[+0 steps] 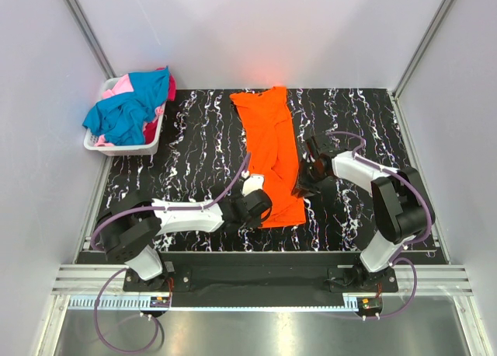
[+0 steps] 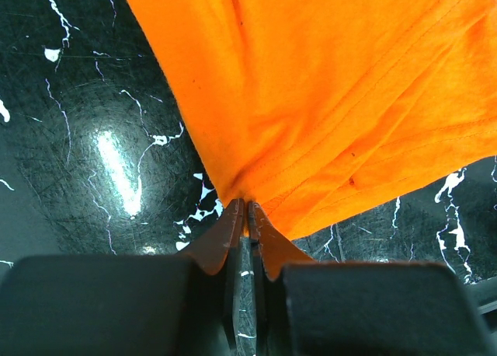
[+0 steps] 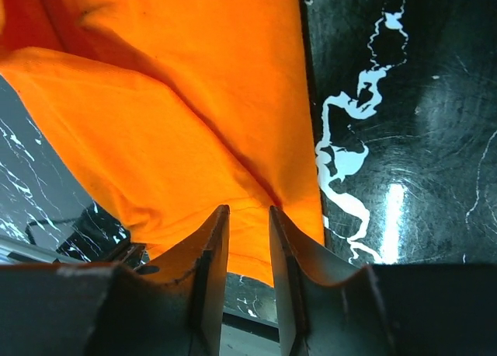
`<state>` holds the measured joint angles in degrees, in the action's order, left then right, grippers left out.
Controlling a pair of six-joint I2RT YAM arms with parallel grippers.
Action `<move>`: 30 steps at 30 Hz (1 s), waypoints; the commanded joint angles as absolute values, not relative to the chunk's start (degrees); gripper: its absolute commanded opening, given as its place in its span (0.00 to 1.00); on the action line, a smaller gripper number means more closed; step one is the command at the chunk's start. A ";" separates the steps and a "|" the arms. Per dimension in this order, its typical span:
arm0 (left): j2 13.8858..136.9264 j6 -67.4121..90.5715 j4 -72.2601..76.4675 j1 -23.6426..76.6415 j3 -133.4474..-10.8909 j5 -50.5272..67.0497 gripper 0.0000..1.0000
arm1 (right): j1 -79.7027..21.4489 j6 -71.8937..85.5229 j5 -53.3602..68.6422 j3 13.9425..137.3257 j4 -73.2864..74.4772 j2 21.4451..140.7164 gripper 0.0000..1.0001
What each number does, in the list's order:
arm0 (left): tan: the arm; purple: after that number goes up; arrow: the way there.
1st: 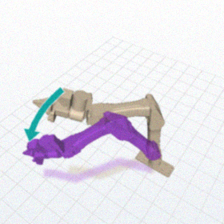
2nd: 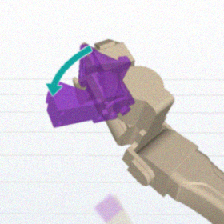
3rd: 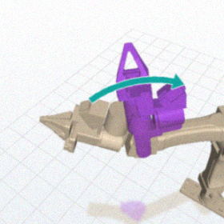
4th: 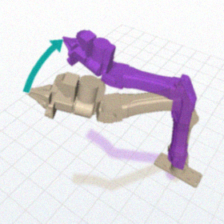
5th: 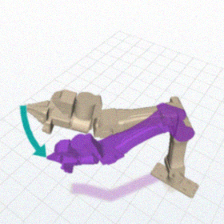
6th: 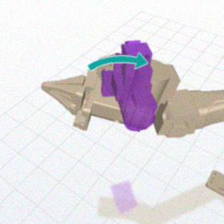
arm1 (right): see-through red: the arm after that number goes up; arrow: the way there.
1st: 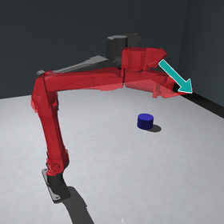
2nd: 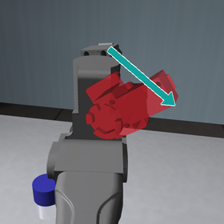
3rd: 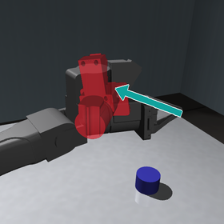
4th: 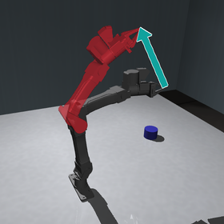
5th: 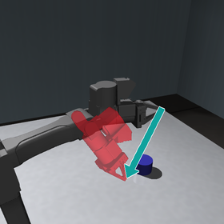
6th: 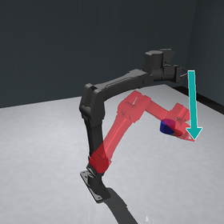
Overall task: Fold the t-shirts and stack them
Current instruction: Fold the tshirt
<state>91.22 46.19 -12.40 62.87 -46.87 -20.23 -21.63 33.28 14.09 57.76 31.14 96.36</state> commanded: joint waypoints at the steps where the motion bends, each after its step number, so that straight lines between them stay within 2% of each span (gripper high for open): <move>1: 89.47 46.67 -11.34 63.11 -47.20 -21.71 0.09 | -22.41 32.26 13.01 59.77 31.20 97.03 0.35; 11: 89.38 46.93 -11.34 63.19 -47.02 -21.45 0.09 | -22.76 32.17 11.86 58.71 31.20 99.67 0.31; 14: 89.21 46.85 -11.34 63.19 -47.02 -21.53 0.09 | -23.11 32.25 11.95 58.97 31.11 99.49 0.20; 15: 89.12 46.85 -11.42 63.28 -47.02 -21.53 0.09 | -23.20 32.34 12.04 59.06 31.11 99.41 0.06; 17: 89.03 46.93 -11.51 63.19 -47.02 -21.80 0.08 | -23.29 32.61 12.04 59.32 31.29 98.62 0.00; 21: 88.68 47.63 -12.48 63.19 -47.02 -23.02 0.00 | -24.17 32.96 11.16 60.55 33.39 96.68 0.00; 30: 85.87 51.50 -15.91 63.19 -45.71 -27.51 0.00 | -26.02 35.07 10.19 60.82 39.81 87.28 0.00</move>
